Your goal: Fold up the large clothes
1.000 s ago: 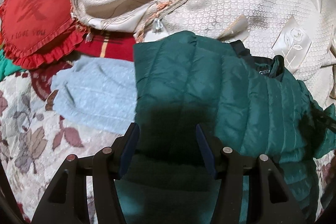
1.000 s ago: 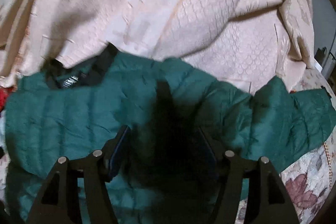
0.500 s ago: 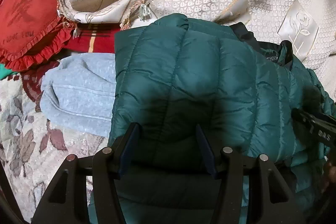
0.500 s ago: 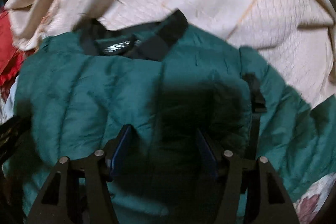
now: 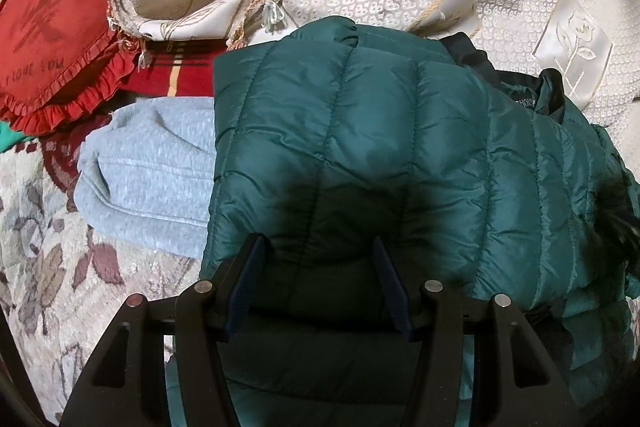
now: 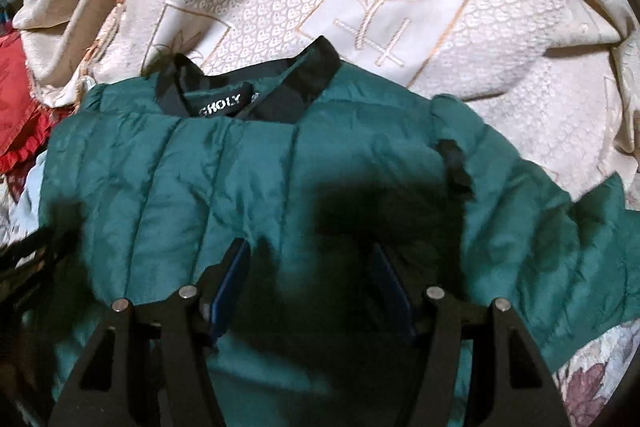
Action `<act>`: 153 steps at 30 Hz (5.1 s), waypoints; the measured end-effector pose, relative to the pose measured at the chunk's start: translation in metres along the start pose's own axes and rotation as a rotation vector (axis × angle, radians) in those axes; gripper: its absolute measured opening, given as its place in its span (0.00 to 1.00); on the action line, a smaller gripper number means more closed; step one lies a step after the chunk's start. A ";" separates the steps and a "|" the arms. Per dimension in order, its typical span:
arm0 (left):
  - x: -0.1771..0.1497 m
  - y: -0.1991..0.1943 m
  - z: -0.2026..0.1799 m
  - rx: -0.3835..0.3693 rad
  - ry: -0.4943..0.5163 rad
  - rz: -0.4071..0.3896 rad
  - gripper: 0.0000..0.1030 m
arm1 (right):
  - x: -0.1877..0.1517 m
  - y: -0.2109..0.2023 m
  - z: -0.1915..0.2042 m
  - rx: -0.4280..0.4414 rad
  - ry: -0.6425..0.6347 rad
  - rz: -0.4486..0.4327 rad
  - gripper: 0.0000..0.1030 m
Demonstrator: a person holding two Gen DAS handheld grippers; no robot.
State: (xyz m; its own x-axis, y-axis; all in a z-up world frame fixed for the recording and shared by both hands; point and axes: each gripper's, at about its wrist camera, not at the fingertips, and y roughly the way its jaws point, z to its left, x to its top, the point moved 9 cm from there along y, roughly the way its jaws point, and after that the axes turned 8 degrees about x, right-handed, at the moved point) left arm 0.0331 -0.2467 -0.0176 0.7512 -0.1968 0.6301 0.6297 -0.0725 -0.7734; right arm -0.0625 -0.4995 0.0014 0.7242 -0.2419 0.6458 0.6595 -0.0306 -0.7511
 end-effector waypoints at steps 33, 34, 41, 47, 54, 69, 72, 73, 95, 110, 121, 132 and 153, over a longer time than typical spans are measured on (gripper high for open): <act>-0.023 -0.098 -0.055 -0.128 0.072 -0.074 0.38 | -0.042 -0.071 -0.042 -0.099 0.055 0.000 0.75; -0.025 -0.101 -0.059 -0.136 0.074 -0.073 0.38 | -0.043 -0.075 -0.046 -0.106 0.058 -0.005 0.75; -0.039 -0.123 -0.090 -0.197 0.093 -0.071 0.38 | -0.053 -0.104 -0.090 -0.172 0.083 -0.030 0.75; -0.045 -0.135 -0.116 -0.246 0.101 -0.069 0.38 | -0.063 -0.120 -0.139 -0.234 0.129 -0.042 0.75; -0.053 -0.136 -0.145 -0.285 0.088 -0.041 0.38 | -0.075 -0.130 -0.202 -0.307 0.197 -0.032 0.76; -0.077 -0.135 -0.177 -0.294 0.138 -0.014 0.38 | -0.088 -0.145 -0.281 -0.375 0.297 -0.032 0.80; -0.078 -0.135 -0.175 -0.291 0.135 -0.012 0.38 | -0.089 -0.147 -0.297 -0.391 0.314 -0.034 0.80; -0.079 -0.134 -0.174 -0.290 0.134 -0.011 0.38 | -0.089 -0.147 -0.302 -0.398 0.320 -0.034 0.80; -0.091 -0.113 -0.181 -0.280 0.151 0.036 0.38 | -0.081 -0.158 -0.348 -0.485 0.315 -0.035 0.81; -0.093 -0.115 -0.183 -0.287 0.157 0.036 0.38 | -0.079 -0.161 -0.354 -0.498 0.308 -0.045 0.81; -0.090 -0.117 -0.180 -0.302 0.148 0.035 0.38 | -0.072 -0.189 -0.434 -0.513 0.556 -0.143 0.88; -0.083 -0.112 -0.166 -0.285 0.127 0.036 0.38 | -0.063 -0.170 -0.457 -0.490 0.568 -0.149 0.38; -0.079 -0.124 -0.108 -0.280 0.047 0.010 0.38 | -0.010 -0.202 -0.257 -0.085 0.305 -0.293 0.12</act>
State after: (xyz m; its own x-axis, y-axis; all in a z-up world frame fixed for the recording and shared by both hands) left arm -0.1254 -0.3281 0.0212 0.7429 -0.2435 0.6235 0.5381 -0.3367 -0.7727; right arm -0.2544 -0.7407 0.1113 0.4075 -0.4862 0.7730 0.8002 -0.2178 -0.5588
